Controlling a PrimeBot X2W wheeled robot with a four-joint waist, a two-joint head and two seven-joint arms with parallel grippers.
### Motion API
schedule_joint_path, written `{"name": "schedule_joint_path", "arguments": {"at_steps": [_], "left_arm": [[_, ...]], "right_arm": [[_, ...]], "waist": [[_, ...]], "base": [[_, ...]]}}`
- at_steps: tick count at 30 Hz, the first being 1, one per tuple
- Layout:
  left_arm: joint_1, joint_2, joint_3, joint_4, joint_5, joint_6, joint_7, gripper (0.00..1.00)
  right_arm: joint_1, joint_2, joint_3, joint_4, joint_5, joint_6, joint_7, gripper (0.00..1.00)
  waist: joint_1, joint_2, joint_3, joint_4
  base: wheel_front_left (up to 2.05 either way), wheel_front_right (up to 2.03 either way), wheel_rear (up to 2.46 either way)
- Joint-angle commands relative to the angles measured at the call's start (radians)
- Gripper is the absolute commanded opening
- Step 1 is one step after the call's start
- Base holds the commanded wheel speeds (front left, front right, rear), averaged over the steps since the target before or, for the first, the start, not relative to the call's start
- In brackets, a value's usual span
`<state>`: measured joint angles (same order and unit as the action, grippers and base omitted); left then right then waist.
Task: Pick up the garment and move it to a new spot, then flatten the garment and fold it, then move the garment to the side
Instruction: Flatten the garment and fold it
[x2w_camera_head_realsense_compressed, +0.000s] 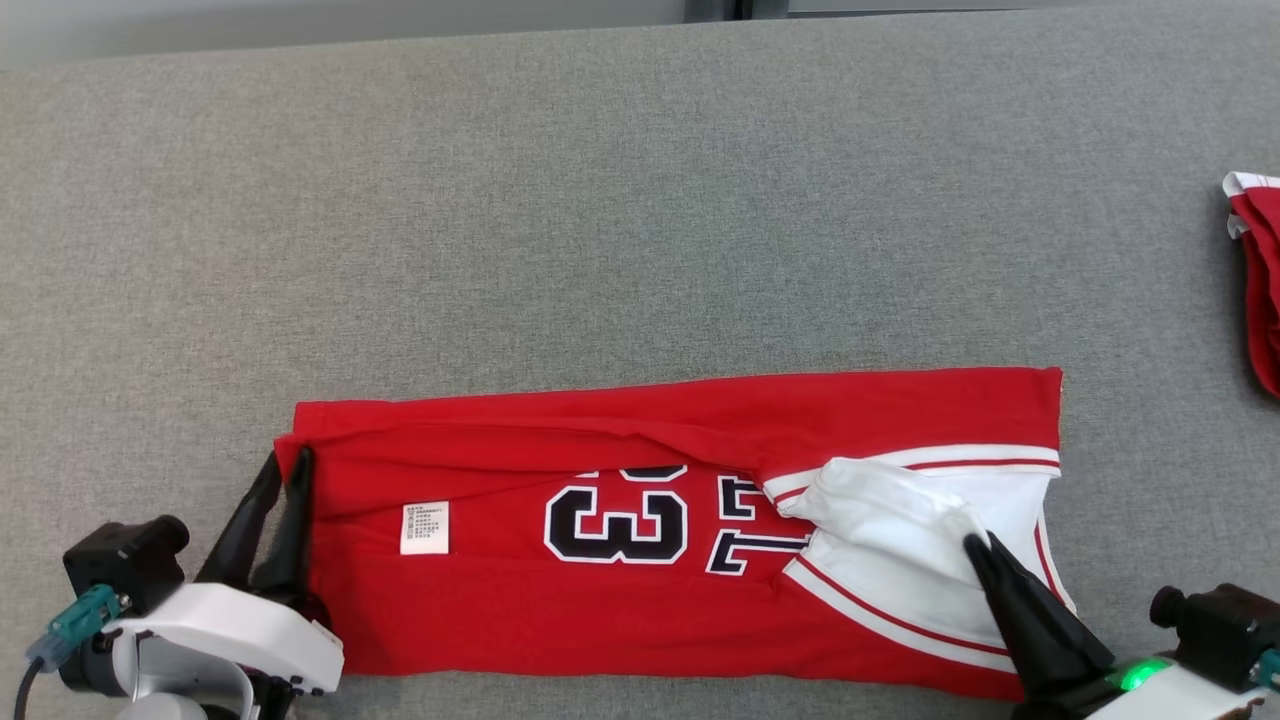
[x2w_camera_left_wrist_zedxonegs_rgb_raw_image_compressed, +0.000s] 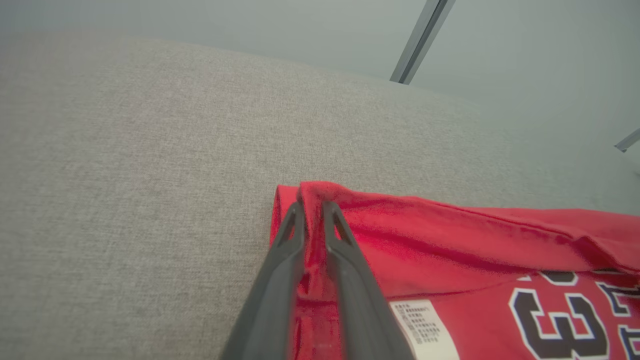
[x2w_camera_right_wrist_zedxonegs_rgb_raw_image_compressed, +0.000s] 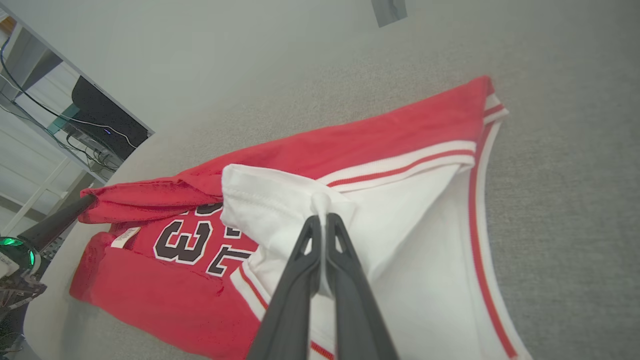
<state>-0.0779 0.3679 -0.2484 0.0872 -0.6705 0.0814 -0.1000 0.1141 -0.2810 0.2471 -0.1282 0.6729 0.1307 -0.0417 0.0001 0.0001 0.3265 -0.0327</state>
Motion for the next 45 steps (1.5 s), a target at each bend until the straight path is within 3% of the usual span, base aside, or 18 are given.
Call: {"name": "schedule_joint_path", "arguments": {"at_steps": [1, 6, 14, 25, 33, 45], "left_arm": [[0.012, -0.001, 0.001, 0.009, -0.006, 0.003, -0.010, 1.00], [0.036, -0.021, 0.012, 0.027, 0.003, 0.021, -0.068, 1.00], [0.044, -0.054, 0.045, -0.008, 0.046, 0.056, -0.147, 1.00], [-0.003, -0.039, 0.022, -0.084, 0.154, 0.085, -0.159, 1.00], [0.055, -0.039, 0.007, -0.125, 0.186, 0.113, -0.161, 1.00], [0.066, -0.046, 0.024, -0.128, 0.201, 0.095, -0.165, 1.00]], "right_arm": [[0.015, 0.003, -0.002, 0.005, -0.021, 0.000, 0.012, 1.00], [0.030, 0.026, -0.012, 0.006, -0.077, 0.000, 0.009, 1.00], [-0.011, 0.068, -0.093, -0.028, -0.153, 0.000, -0.089, 1.00], [-0.112, 0.104, -0.225, 0.010, -0.297, 0.000, -0.161, 1.00], [-0.095, 0.101, -0.259, 0.059, -0.316, 0.000, -0.154, 1.00], [-0.082, 0.105, -0.271, 0.075, -0.325, 0.000, -0.137, 1.00]], "waist": [[-0.0001, -0.0001, -0.003, -0.001], [-0.0001, -0.0001, -0.011, -0.006], [-0.0001, -0.0001, -0.037, -0.003], [-0.0001, -0.0001, -0.065, 0.018], [-0.0001, -0.0001, -0.077, 0.029], [-0.0001, -0.0001, -0.085, 0.048]], "base": [[0.00, 0.00, 0.00], [0.00, 0.00, 0.00], [0.00, 0.00, 0.00], [0.00, 0.00, 0.00], [0.00, 0.00, 0.00], [0.00, 0.00, 0.00]]}}
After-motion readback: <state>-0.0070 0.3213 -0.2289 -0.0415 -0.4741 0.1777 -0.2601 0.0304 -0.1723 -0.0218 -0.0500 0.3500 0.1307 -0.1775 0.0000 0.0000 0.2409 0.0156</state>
